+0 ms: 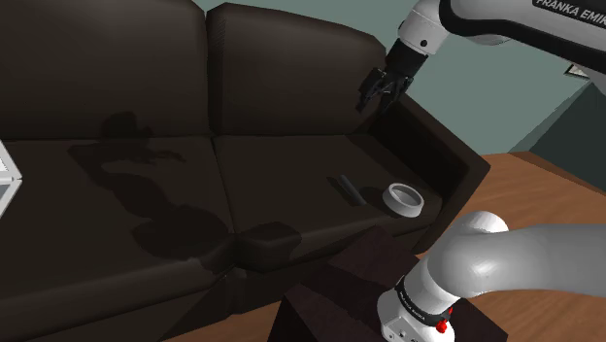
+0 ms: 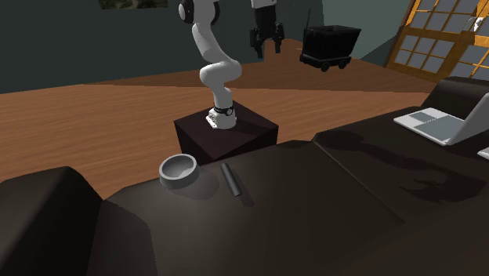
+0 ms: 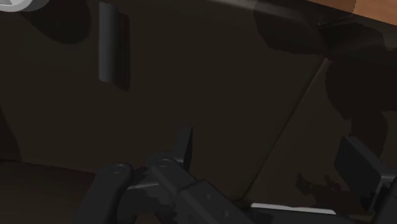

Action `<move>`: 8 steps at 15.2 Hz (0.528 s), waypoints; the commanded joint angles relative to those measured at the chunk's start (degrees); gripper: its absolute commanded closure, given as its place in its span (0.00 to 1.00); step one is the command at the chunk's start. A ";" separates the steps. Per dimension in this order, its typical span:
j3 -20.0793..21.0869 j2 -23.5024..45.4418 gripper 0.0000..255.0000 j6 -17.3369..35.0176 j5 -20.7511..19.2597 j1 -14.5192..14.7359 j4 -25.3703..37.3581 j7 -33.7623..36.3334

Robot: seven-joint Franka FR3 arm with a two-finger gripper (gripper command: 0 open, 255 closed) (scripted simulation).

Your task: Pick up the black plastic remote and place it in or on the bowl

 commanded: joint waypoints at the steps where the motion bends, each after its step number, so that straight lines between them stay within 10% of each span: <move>1: 0.00 0.00 0.00 0.00 0.00 0.00 0.00 0.00; 8: -4.45 3.97 0.00 9.43 -1.91 -2.40 -7.64 -3.04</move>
